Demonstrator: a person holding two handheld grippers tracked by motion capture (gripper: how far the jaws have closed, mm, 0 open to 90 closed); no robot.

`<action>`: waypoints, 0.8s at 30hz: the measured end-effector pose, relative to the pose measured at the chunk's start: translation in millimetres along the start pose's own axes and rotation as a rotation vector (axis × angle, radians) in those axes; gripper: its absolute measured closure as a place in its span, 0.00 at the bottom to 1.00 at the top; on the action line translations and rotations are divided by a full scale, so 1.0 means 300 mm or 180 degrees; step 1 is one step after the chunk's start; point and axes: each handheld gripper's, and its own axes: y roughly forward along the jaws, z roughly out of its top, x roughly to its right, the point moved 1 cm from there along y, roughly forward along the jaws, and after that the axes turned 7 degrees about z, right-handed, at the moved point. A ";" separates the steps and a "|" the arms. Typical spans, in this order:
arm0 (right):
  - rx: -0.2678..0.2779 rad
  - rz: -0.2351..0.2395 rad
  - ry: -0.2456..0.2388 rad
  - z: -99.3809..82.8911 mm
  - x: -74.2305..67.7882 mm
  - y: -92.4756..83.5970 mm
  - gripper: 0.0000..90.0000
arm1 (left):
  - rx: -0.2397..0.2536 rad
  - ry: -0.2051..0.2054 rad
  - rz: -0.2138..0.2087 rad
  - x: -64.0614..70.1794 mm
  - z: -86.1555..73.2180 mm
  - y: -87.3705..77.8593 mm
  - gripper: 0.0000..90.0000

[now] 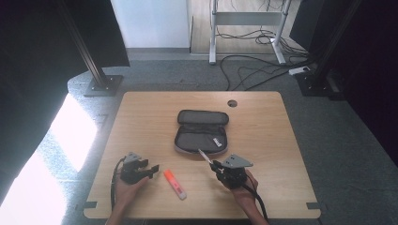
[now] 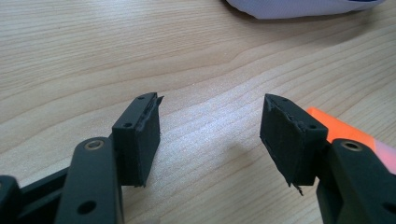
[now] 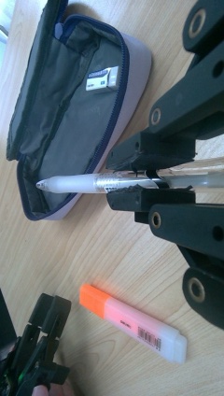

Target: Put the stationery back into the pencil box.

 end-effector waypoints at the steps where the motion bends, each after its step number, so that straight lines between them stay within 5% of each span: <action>1: 0.0005 0.0001 0.0004 0.001 0.000 -0.001 0.88 | 0.0000 0.0001 0.0002 0.000 0.000 0.000 0.42; 24: 0.0113 -0.0023 0.0010 0.026 0.008 -0.023 0.88 | -0.0002 -0.0011 0.0004 0.000 0.000 0.000 0.42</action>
